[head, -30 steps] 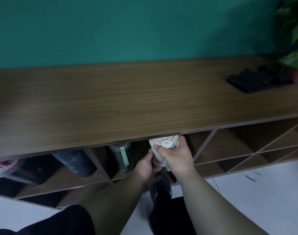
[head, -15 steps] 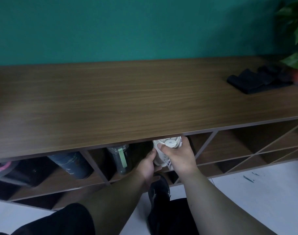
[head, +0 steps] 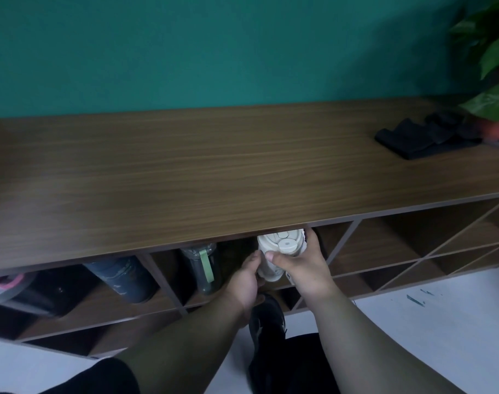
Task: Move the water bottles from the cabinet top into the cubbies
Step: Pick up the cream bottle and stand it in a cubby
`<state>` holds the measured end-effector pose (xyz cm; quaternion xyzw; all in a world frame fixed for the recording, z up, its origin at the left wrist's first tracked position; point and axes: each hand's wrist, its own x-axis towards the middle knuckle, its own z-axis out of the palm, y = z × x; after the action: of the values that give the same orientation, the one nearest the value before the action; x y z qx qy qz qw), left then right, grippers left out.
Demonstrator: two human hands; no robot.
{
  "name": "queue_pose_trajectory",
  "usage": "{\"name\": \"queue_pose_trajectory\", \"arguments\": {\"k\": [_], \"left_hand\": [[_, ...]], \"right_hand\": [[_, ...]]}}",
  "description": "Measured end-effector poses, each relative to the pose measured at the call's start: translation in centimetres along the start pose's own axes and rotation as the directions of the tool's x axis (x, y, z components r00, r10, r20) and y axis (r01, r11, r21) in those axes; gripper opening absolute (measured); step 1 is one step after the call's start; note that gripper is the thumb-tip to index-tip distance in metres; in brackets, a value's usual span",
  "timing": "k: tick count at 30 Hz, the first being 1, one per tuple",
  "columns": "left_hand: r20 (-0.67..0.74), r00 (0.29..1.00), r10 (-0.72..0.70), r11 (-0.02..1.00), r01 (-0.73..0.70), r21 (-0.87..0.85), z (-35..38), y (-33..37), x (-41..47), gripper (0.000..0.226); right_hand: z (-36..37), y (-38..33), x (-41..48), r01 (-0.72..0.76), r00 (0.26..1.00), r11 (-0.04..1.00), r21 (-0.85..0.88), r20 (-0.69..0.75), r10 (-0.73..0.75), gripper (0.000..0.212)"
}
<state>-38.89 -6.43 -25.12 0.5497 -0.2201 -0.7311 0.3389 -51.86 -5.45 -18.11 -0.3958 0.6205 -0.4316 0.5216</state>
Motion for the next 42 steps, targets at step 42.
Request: {"name": "queue_pose_trajectory", "arguments": {"k": [42], "left_hand": [[-0.305,0.888,0.343,0.936,-0.351,0.03,-7.9,1.0,-10.8,0.052]], "right_hand": [[6.8,-0.7,-4.1,-0.055,0.959,0.962,-0.267,0.255,0.125,0.084]]}}
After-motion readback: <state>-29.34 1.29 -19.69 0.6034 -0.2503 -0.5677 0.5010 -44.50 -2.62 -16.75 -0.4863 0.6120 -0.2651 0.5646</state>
